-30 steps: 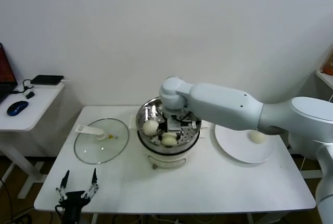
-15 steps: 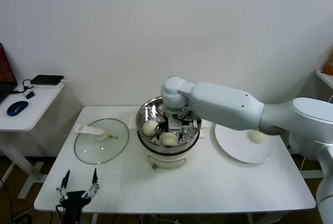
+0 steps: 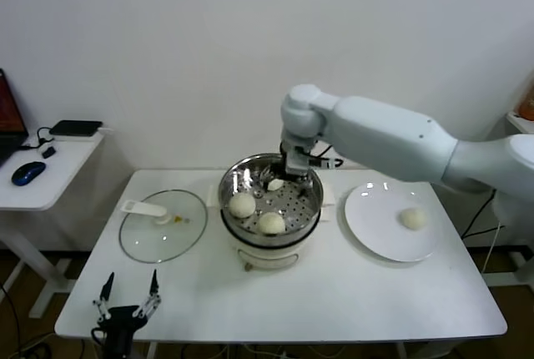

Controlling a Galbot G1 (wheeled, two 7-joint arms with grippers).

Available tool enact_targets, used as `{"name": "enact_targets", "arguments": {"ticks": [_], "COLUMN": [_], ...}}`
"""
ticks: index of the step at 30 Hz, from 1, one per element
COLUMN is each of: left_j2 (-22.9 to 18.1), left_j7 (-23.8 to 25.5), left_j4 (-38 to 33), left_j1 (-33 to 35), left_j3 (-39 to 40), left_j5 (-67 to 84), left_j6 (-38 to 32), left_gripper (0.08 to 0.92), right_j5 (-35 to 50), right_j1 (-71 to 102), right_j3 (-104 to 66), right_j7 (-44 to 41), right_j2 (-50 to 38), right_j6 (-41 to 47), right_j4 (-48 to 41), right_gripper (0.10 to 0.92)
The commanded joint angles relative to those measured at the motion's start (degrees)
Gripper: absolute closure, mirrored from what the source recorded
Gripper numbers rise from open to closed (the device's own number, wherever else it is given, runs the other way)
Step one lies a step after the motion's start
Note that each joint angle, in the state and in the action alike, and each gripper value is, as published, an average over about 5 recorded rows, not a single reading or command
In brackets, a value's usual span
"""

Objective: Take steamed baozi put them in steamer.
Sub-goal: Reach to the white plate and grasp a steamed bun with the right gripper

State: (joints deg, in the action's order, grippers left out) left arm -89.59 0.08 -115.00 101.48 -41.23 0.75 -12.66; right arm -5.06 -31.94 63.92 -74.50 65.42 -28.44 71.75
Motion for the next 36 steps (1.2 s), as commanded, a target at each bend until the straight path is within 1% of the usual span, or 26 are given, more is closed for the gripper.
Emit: {"name": "enact_targets", "arguments": {"ticks": [1,4,7,9,13,17,22,26,30,33,36], "left_j2": [0.1,0.1,0.1,0.1,0.0,0.0,0.0,-0.1,-0.2,-0.2,-0.2], "left_j7": [0.2,0.5,0.7,0.7,0.7,0.8,0.7,0.7,0.6,0.5,0.5], "left_j4": [-0.6,-0.8,-1.0,-1.1,-1.2,-1.7,-2.7,-2.8,-2.5,-2.4,-2.4], "left_j1": [-0.3,-0.4,-0.5,-0.6,-0.8,-0.7,-0.2,0.1,0.4,0.5,0.5], "left_j3": [0.7,1.0,1.3,1.6,2.0,2.1,1.8,1.7,1.7,1.5,1.3], "left_j5": [-0.7,-1.0,-1.2,-1.3,-1.7,-1.8,-1.8,-1.8,-1.8,-1.7,-1.6], "left_j6": [0.3,0.4,0.4,0.4,0.3,0.4,0.5,0.4,0.2,0.2,0.3], "left_gripper": [0.177,0.177,0.177,0.177,0.177,0.177,0.177,0.177,0.177,0.177,0.177], "right_j5": [21.8,25.9,26.3,24.4,17.8,11.9,4.4,-5.6,-15.9,-20.2,-22.7], "right_j1": [-12.5,-12.6,-11.4,-9.4,-2.4,5.7,13.2,18.4,22.5,24.4,25.6], "right_j3": [8.1,10.1,10.8,9.8,4.1,-3.0,-9.5,-16.2,-24.0,-27.5,-29.8], "right_j7": [-0.9,-0.9,-0.8,-0.7,-0.4,-0.5,-1.0,-1.2,-0.1,1.3,2.2], "right_j2": [-11.5,-16.0,-19.9,-22.5,-26.8,-28.2,-27.4,-24.6,-19.9,-17.0,-14.8], "right_j6": [15.5,19.3,21.1,21.6,22.0,22.5,22.4,20.4,17.4,16.3,15.6], "right_j4": [-6.4,-8.6,-11.1,-12.6,-15.1,-18.7,-23.2,-27.5,-33.1,-37.1,-40.1], "right_gripper": [0.203,0.203,0.203,0.203,0.203,0.203,0.203,0.203,0.203,0.203,0.203]}}
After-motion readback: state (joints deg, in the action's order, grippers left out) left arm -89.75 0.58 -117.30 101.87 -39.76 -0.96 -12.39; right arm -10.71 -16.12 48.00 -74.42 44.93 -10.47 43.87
